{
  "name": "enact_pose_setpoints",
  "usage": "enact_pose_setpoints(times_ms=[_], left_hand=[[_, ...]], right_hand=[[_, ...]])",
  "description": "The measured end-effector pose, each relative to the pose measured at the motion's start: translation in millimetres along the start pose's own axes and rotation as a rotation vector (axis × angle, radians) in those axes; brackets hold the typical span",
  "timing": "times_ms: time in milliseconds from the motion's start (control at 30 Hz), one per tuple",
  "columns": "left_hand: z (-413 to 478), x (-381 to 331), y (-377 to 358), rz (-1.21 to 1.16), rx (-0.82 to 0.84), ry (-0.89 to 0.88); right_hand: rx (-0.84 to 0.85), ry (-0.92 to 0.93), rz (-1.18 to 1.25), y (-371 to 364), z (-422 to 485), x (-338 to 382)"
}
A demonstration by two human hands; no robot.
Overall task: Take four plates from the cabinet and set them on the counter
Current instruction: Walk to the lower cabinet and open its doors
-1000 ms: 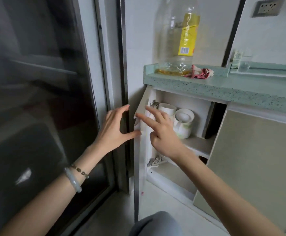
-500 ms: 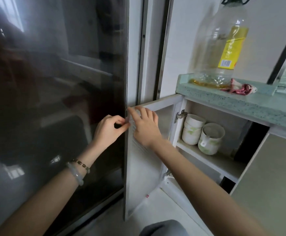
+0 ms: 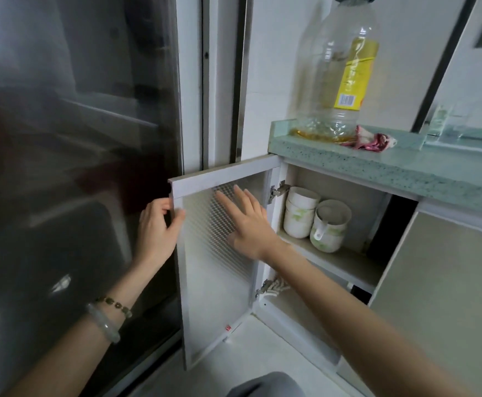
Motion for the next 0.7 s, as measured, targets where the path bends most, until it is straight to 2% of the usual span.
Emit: enact_pose_setpoints(times_ms=[67, 133, 200, 300, 367, 467, 567, 700], left_hand=[[-9.2, -9.9, -1.1, 0.048, -0.076, 0.01], [-27.0, -36.1, -9.1, 0.055, -0.154, -0.093], [-50.7, -68.3, -35.6, 0.019, -0.118, -0.223], [-88.4, -108.0, -95.0, -0.026, 0.007, -0.321], [-114.6, -132.2, -138.0, -0.074, 0.147, -0.381], [-162.2, -166.0, -206.1, -0.143, 0.397, -0.538], [-202.7, -192.1, -267.8, -0.186, 0.591, -0.586], [-236.9, -223.5, -324.4, -0.183, 0.729, -0.584]], right_hand=[[-0.021, -0.051, -0.043, 15.5, -13.7, -28.7], [-0.031, -0.11, -0.094, 32.8, -30.7, -58.7], [-0.034, -0.166, -0.157, 49.2, -49.8, -87.7], [-0.053, -0.224, -0.295, 75.5, -82.4, -129.7], [-0.052, -0.237, -0.432, 92.3, -104.2, -155.3], [-0.059, -0.167, -0.676, 117.3, -128.6, -182.2], [-0.062, -0.103, -0.895, 137.0, -137.4, -204.1], [0.105, -0.126, -1.046, 145.4, -134.3, -240.1]])
Point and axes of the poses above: each hand's wrist, its own z-axis towards the middle knuckle, its own y-axis out of the back of the hand, x = y × z, the point moved 8 cm from there along z, towards the middle knuckle, and after that the axes turned 15 degrees about -x, right-handed, at the moved point
